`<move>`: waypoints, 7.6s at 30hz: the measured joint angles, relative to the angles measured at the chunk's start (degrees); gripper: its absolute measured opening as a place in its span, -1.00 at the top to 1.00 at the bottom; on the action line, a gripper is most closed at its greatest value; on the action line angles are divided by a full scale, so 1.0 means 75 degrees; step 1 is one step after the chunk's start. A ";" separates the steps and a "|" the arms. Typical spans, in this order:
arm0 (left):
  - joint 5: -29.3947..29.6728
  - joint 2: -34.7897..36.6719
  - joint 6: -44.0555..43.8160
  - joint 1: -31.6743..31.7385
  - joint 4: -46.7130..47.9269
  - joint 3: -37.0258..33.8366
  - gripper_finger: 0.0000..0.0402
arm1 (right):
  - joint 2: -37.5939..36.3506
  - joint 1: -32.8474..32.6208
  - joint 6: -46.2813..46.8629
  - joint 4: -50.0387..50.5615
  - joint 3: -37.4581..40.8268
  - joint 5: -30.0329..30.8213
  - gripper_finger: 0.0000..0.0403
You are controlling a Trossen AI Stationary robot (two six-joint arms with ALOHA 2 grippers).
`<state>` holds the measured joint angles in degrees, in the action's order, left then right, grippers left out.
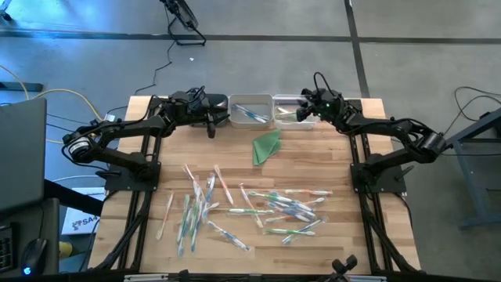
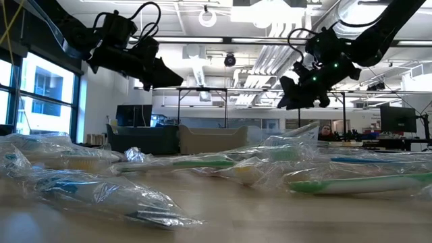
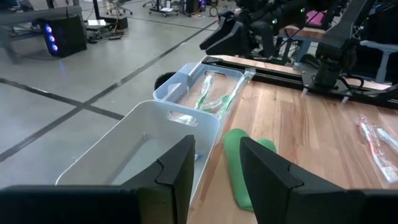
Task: Pick & Place Toothbrushes
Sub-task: Put the blue toothbrush into the gray bin
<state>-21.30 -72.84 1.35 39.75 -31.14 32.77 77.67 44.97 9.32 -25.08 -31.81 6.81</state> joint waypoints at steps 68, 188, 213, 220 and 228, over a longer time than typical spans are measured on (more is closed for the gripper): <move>0.2390 0.2561 -0.0820 -0.1490 0.3975 0.0012 0.51 | -0.0003 -0.0448 -0.0886 -0.2183 -0.0006 -0.4458 0.83; 0.2572 -0.1903 -1.0020 -0.6053 0.9494 0.2512 0.21 | 0.0000 -0.1498 -0.1853 -0.1488 -0.0003 -0.2093 0.83; 0.2083 -0.2811 -1.0020 -0.6047 0.8941 0.2518 0.46 | 0.0000 -0.1498 -0.1910 -0.1246 -0.0003 -0.2093 0.83; 0.2077 -0.2815 -1.0020 -0.6047 0.9043 0.2512 0.83 | 0.0000 -0.1498 -0.2082 -0.1247 -0.0003 -0.2093 0.83; 0.1882 -0.2366 -0.9643 -0.6010 0.8986 0.2509 0.91 | -0.0006 -0.1475 -0.2375 -0.1398 -0.0003 -0.2081 0.83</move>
<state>-7.18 -90.59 -70.97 -5.33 36.26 51.59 77.62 33.91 -8.49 -35.57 -31.83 -8.80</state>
